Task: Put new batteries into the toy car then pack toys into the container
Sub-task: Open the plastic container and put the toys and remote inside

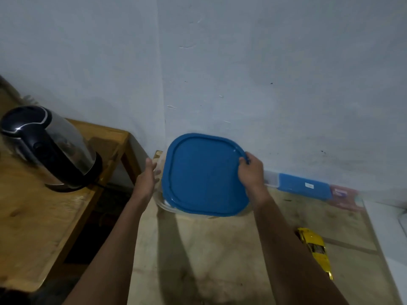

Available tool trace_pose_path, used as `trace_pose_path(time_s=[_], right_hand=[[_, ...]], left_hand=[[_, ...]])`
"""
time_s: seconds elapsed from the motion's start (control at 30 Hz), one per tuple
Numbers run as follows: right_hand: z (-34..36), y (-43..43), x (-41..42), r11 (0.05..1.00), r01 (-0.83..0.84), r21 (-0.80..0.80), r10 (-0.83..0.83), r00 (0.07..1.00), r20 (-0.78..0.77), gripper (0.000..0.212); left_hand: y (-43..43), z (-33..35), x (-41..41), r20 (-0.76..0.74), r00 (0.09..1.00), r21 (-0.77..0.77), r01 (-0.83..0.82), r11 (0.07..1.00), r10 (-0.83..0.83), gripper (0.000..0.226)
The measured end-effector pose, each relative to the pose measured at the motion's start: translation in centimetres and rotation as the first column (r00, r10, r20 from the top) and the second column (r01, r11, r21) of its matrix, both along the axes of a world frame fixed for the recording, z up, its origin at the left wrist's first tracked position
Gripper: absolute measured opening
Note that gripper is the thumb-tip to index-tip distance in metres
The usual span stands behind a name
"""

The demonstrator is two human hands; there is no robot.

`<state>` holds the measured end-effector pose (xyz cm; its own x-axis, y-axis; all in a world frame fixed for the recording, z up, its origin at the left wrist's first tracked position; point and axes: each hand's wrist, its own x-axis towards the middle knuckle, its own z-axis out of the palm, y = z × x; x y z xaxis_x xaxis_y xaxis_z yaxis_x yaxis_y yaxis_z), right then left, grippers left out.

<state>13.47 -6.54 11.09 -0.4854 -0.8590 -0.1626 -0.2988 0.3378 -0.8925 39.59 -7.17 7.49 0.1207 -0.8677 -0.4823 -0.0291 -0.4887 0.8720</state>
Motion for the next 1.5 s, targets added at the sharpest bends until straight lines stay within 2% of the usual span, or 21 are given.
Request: trace_pose_path(time_s=[0.1,0.23,0.3,0.43,0.57,0.83,0.97,1.07,1.13,1.23,1.37,1.5], right_hand=[[-2.2,-0.8,1.9,0.998,-0.005,0.056,0.005,1.0,-0.002,0.022],[-4.5,-1.0,3.2,0.995,0.068,0.067,-0.056,0.984,-0.171,0.024],[-5.8,-1.1,3.3,0.991,0.104,0.08,-0.081,0.963,-0.256,0.027],[-6.9,-0.8,3.5,0.996,0.027,0.09,-0.011,0.984,-0.179,0.031],[-7.0,-0.6,3.6,0.998,-0.001,0.058,0.014,0.975,-0.222,0.033],[-7.5,-0.3,3.7,0.998,-0.031,0.054,0.046,0.953,-0.3,0.035],[-7.5,-0.2,3.7,0.995,-0.071,0.076,0.094,0.934,-0.345,0.034],[-6.7,-0.2,4.1,0.983,-0.094,0.157,0.154,0.889,-0.43,0.048],[-6.5,-0.1,4.2,0.976,-0.14,0.166,0.206,0.839,-0.503,0.057],[-6.4,-0.2,4.1,0.968,-0.174,0.18,0.239,0.857,-0.457,0.048],[-6.5,-0.5,4.3,0.965,-0.154,0.214,0.24,0.85,-0.469,0.051],[-7.1,-0.5,4.1,0.977,-0.12,0.177,0.191,0.862,-0.47,0.05]], left_hand=[[0.4,0.1,0.3,0.049,0.994,-0.037,0.096,0.995,-0.094,0.062],[0.2,-1.1,0.9,0.245,0.948,-0.112,0.234,0.966,-0.201,0.061],[0.0,-1.7,1.2,0.318,0.922,-0.152,0.278,0.948,-0.219,0.05],[-0.1,-1.8,0.9,0.445,0.871,-0.196,0.324,0.925,-0.211,0.041],[-0.3,-2.1,0.4,0.549,0.819,-0.198,0.318,0.927,-0.164,0.039],[-1.0,-2.7,0.4,0.646,0.747,-0.172,0.344,0.923,-0.158,0.034],[-0.6,-2.4,0.0,0.636,0.76,-0.189,0.322,0.928,-0.134,0.038],[-0.4,-2.4,-0.4,0.633,0.761,-0.195,0.339,0.92,-0.146,0.051],[-0.6,-2.6,-0.4,0.672,0.713,-0.157,0.403,0.901,-0.202,0.056],[-0.9,-2.6,-0.8,0.725,0.649,-0.105,0.434,0.895,-0.229,0.06],[-0.9,-2.9,-1.6,0.785,0.604,-0.116,0.361,0.926,-0.137,0.057],[-0.9,-3.3,-1.9,0.815,0.573,-0.128,0.329,0.936,-0.09,0.056]])
